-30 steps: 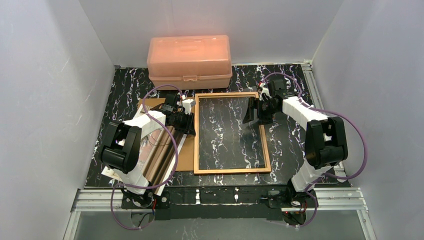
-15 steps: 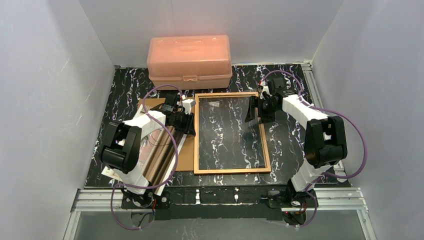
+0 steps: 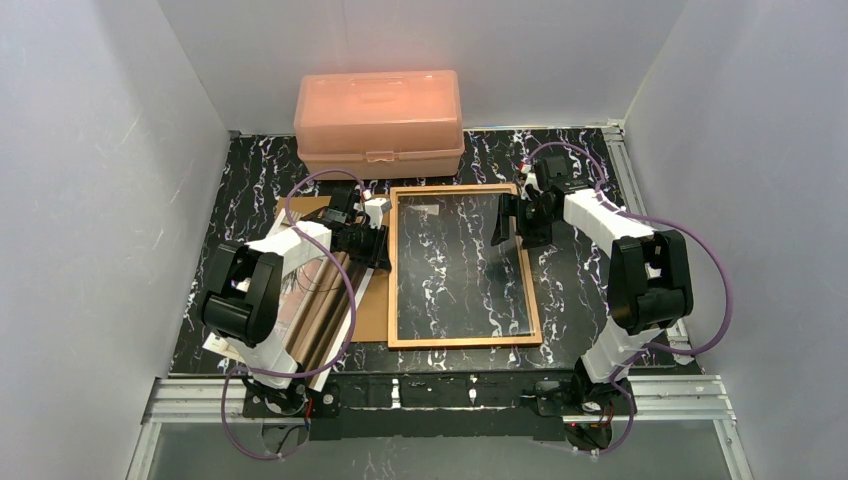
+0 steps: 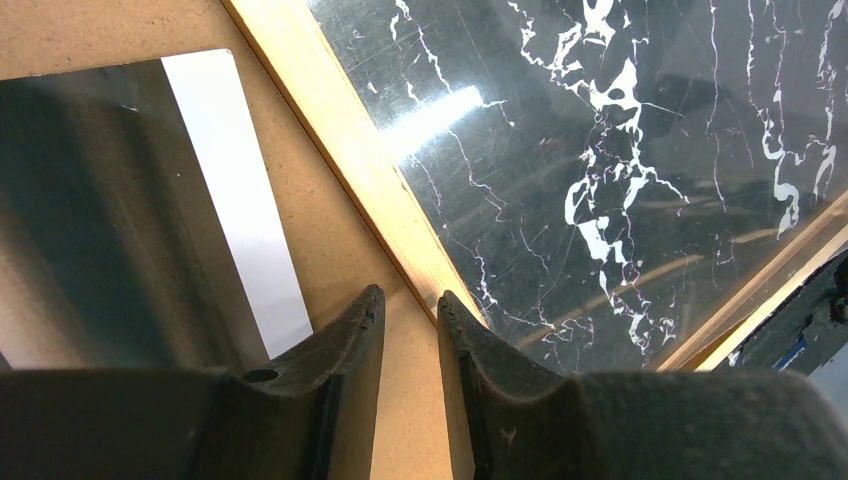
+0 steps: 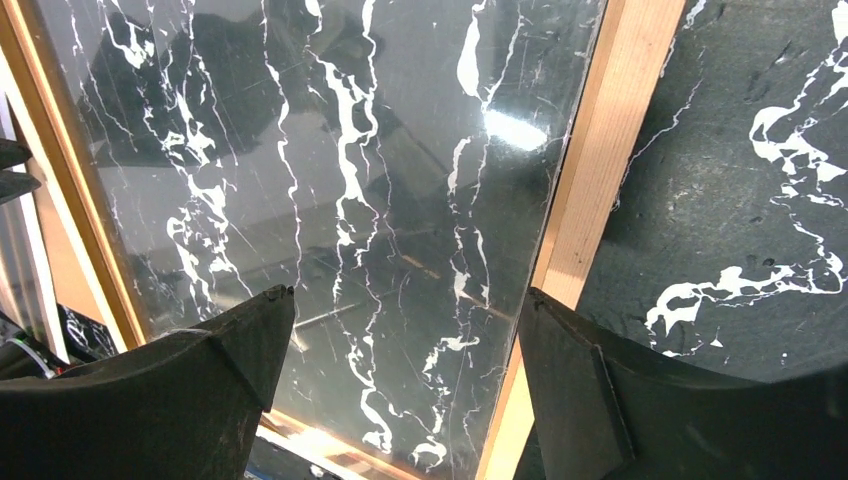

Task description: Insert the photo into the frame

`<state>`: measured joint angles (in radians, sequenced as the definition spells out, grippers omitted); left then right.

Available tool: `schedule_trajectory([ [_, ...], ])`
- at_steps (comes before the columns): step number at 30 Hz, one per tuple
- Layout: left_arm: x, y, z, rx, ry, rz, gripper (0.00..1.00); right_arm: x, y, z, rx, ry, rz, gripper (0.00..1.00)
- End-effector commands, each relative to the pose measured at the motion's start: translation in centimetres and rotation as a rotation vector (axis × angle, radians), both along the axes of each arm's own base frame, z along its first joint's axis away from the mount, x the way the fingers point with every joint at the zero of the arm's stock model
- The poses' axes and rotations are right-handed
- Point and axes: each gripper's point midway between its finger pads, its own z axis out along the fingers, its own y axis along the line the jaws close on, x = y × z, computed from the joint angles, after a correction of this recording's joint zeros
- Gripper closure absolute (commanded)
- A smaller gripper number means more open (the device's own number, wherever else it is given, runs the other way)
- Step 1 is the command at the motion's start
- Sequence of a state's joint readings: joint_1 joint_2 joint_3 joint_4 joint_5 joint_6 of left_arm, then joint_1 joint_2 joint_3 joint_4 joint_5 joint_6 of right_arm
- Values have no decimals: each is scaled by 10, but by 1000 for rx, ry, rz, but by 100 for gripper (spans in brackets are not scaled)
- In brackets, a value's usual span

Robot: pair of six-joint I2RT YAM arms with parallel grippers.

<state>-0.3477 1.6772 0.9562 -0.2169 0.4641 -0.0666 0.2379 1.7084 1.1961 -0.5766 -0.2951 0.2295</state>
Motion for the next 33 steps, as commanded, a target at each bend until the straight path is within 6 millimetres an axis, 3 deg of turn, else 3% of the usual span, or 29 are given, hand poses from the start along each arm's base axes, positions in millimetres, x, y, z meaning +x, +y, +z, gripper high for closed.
schedule_trajectory([
  [1, -6, 0, 1, -12, 15, -18, 75, 10, 1, 5, -10, -27, -2, 10],
  [23, -6, 0, 0, -10, 18, -20, 76, 11, -9, 11, -52, -65, -36, 9],
  [33, -4, 0, 2, -9, 17, -22, 76, -9, -5, 5, -11, -44, -59, 12],
])
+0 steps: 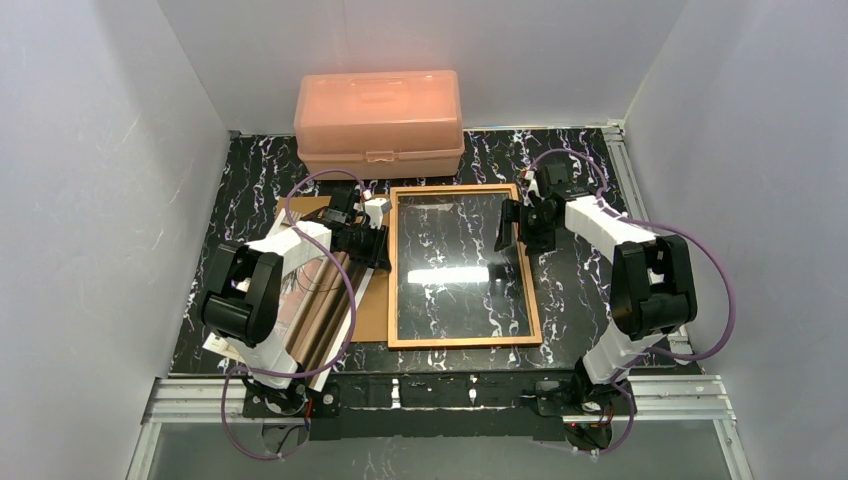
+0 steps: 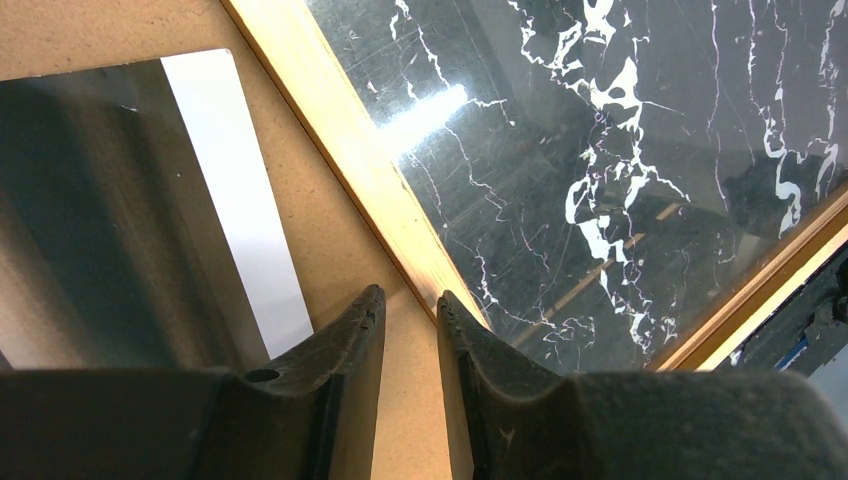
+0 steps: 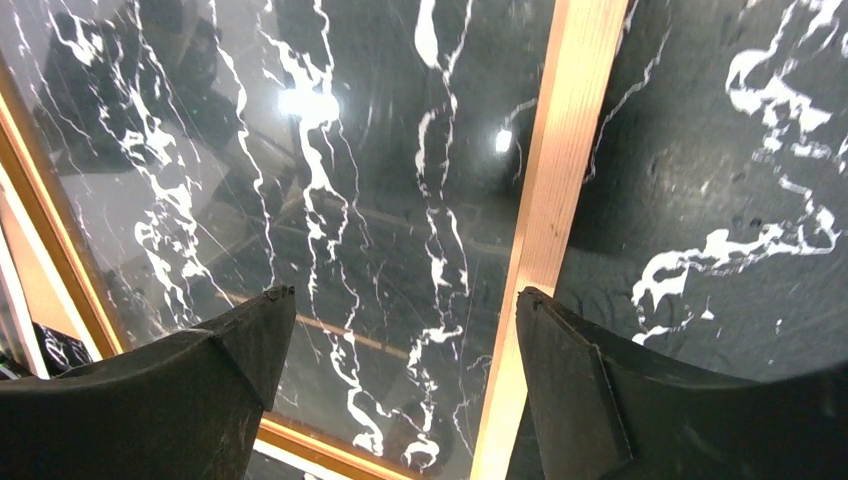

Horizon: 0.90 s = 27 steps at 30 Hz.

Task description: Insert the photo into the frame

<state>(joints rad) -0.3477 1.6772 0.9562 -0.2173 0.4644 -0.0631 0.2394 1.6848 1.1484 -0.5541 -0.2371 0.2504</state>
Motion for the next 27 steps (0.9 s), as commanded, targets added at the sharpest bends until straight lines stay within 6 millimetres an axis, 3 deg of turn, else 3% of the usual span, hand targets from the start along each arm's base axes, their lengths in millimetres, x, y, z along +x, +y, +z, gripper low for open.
schedule_trajectory([
  [1, -4, 0, 4, -11, 18, -19, 76, -7, 5, 12, 39, -43, -22, 12],
  [11, 0, -3, 36, -37, -5, -53, 76, -29, 12, 19, 34, -65, -30, 20],
  [17, -2, 3, 77, -52, 5, -81, 70, -30, 31, 50, 52, -156, -32, 19],
  [20, 2, 24, 104, -30, -11, -53, 56, -32, 60, 64, 55, -215, -1, 15],
  [22, 6, 49, 122, -4, -21, -20, 46, -35, 87, 74, 82, -254, 23, 14],
  [24, 9, 82, 134, 25, -24, 13, 41, -39, 117, 85, 128, -289, 39, 13],
  [27, 13, 146, 144, 95, -12, 86, 36, -45, 164, 99, 164, -348, 68, 12],
])
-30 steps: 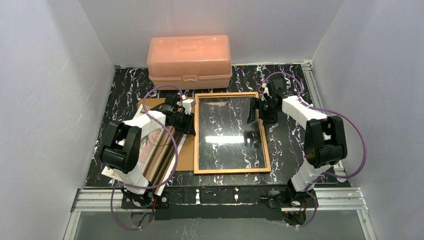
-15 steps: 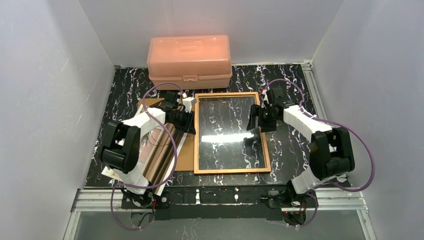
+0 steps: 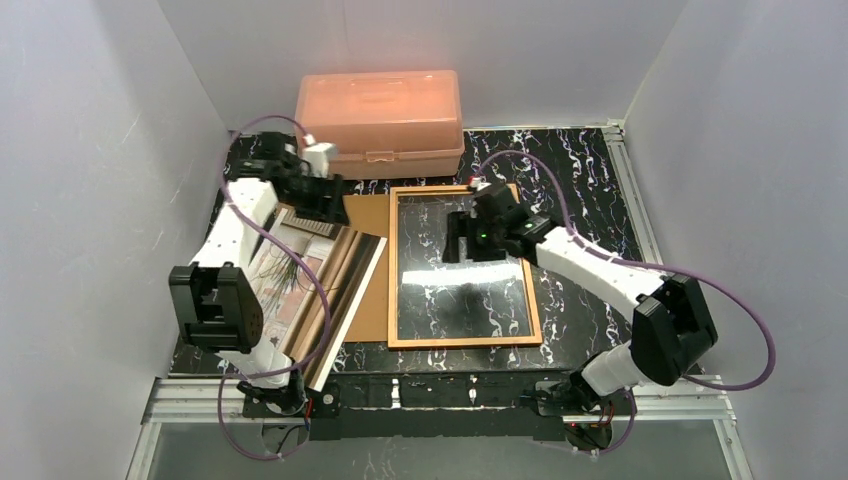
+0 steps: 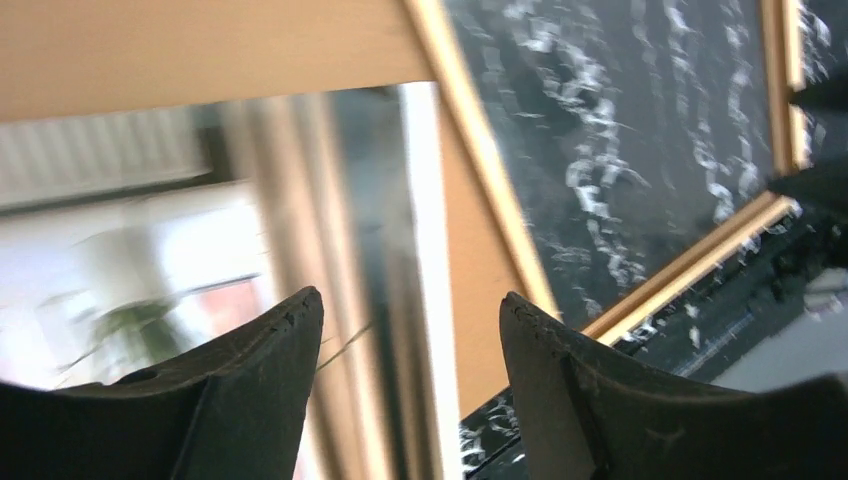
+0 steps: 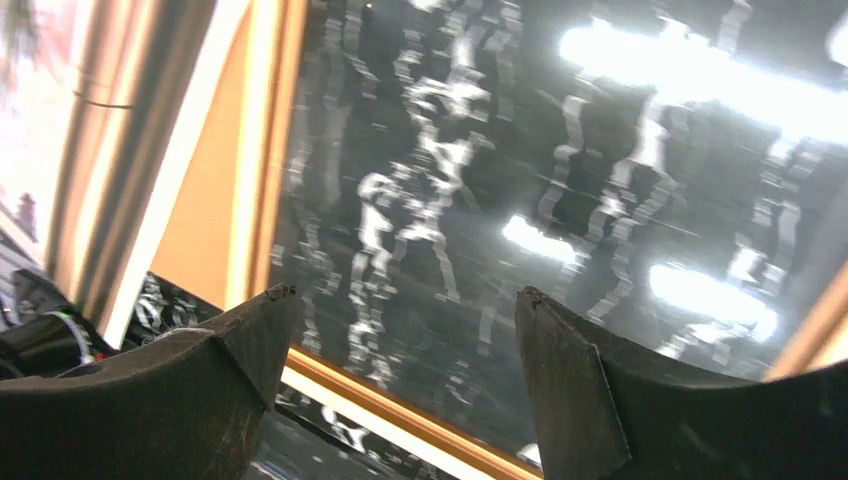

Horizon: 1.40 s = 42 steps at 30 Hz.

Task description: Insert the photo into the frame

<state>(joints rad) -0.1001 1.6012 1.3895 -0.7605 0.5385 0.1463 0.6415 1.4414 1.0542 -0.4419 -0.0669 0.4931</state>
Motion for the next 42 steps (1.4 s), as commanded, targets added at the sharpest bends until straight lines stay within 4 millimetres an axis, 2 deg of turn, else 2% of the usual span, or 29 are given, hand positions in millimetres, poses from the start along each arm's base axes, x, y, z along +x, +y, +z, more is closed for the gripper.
schedule_trajectory([
  [1, -27, 92, 18, 122, 75, 51, 35, 13, 75, 44, 115, -154, -9, 11],
  [3, -29, 132, 13, 198, 96, 88, 35, 7, 108, 48, 135, -171, 30, 11],
  [6, -35, 176, 4, 250, 140, 165, 35, -4, 157, 45, 164, -162, 105, 11],
  [8, -41, 195, -3, 266, 165, 210, 36, -12, 184, 39, 164, -150, 151, 11],
  [10, -44, 213, -11, 303, 178, 256, 37, -22, 209, 19, 146, -108, 199, 11],
  [14, -51, 230, -31, 386, 180, 274, 38, -28, 235, -9, 128, -44, 230, 11],
  [17, -54, 237, -48, 427, 183, 279, 38, -27, 243, -27, 131, -5, 214, 11],
  [23, -56, 255, -80, 531, 170, 294, 40, -25, 243, -46, 98, 13, 198, 11],
  [28, -52, 262, -80, 532, 154, 317, 40, -21, 231, -57, 39, 2, 166, 11],
  [33, -48, 281, -84, 594, 144, 346, 41, -16, 220, -65, -2, 0, 148, 11],
  [42, -51, 302, -107, 692, 162, 395, 43, -15, 237, -58, 81, 18, 172, 11],
])
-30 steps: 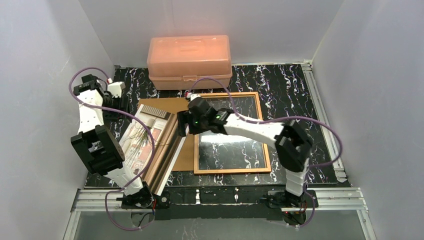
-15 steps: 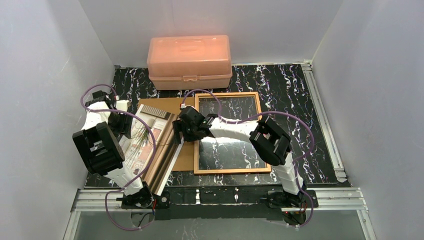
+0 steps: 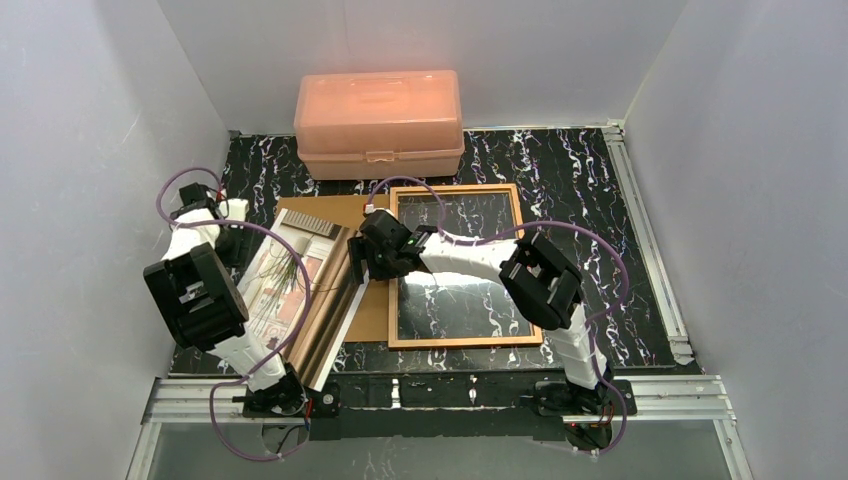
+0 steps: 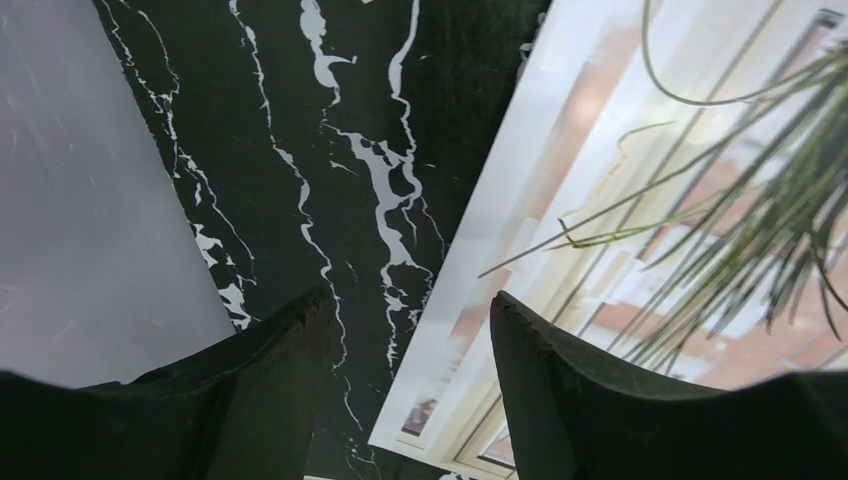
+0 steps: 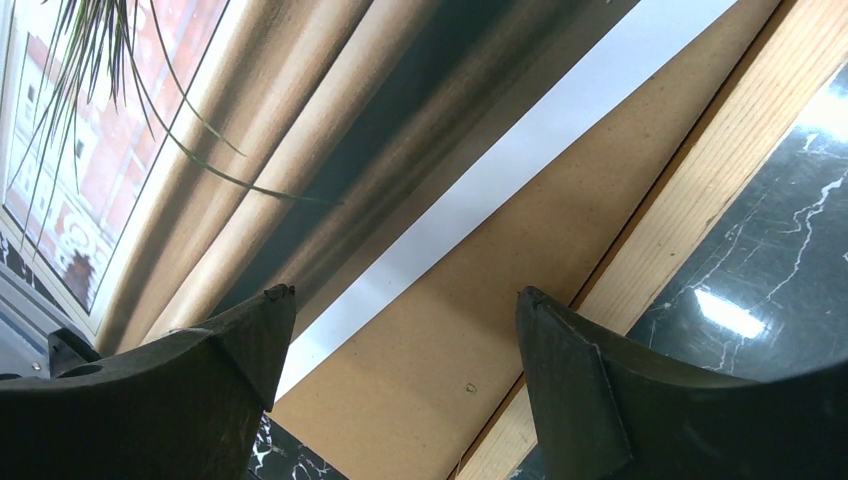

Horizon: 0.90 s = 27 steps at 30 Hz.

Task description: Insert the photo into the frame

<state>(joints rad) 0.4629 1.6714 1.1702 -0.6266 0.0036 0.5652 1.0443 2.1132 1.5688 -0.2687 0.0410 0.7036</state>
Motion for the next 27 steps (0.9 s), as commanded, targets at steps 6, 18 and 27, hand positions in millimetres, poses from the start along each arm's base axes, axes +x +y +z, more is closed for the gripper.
schedule_trajectory([
  [6, 1, 32, -15, 142, 2, 98, 44, 13, 15, 11, 37, -18, -16, 11],
  [18, 1, 36, -35, 156, 16, 127, 46, 35, -22, -8, -17, -2, -94, 11],
  [27, -2, 21, -46, 82, 31, 115, 47, 45, -23, -5, -12, -4, -109, 11],
])
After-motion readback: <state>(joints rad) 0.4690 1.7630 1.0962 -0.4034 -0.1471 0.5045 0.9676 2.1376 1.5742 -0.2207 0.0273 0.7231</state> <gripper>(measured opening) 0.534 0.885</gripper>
